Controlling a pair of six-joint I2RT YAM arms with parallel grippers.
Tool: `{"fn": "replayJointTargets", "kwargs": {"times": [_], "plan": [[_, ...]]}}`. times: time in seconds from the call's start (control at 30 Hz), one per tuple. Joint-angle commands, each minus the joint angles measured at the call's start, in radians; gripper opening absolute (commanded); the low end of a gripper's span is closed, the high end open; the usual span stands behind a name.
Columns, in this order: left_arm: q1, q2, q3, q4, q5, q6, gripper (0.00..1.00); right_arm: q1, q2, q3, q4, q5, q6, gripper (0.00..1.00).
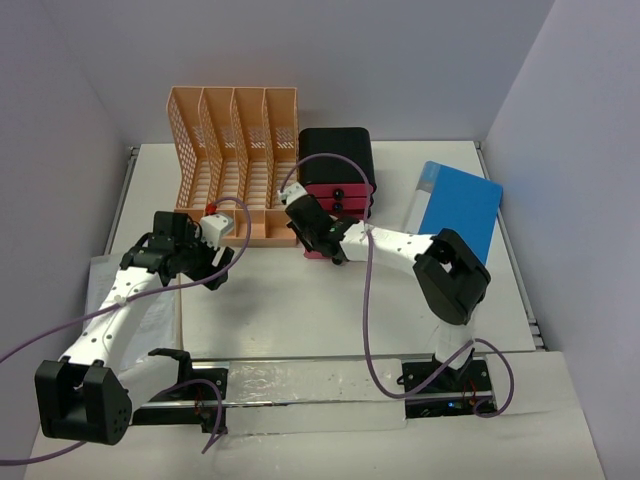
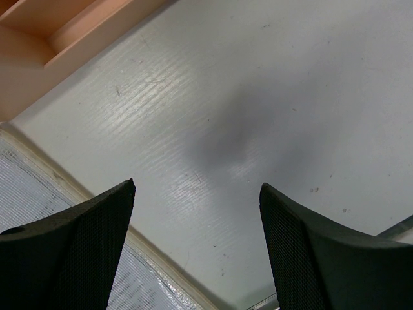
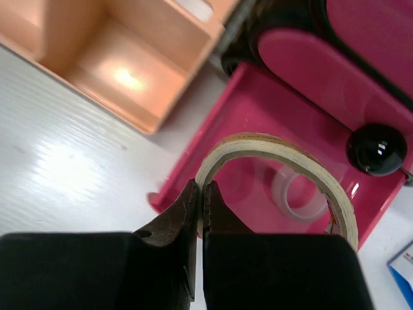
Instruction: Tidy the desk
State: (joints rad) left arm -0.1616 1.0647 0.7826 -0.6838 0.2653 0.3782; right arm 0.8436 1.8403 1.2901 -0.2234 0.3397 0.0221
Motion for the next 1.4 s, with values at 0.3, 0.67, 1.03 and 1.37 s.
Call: {"fn": "replayJointTargets", "kwargs": {"times": [0.3, 0.67, 1.03, 1.37], "plan": [[0.009, 0.006, 0.033, 0.018, 0.009, 0.005, 0.84, -0.085, 0.052, -0.014, 0.019, -0.028, -0.082, 0.0], [0.01, 0.008, 0.034, 0.019, 0.002, 0.008, 0.84, -0.14, 0.063, -0.012, 0.015, -0.153, -0.034, 0.03], [0.01, 0.006, 0.034, 0.015, 0.011, 0.01, 0.84, -0.159, 0.046, -0.03, 0.004, -0.157, -0.024, 0.4], [0.01, 0.006, 0.04, 0.008, 0.026, 0.02, 0.85, -0.162, 0.004, -0.016, -0.049, -0.095, 0.011, 0.45]]}}
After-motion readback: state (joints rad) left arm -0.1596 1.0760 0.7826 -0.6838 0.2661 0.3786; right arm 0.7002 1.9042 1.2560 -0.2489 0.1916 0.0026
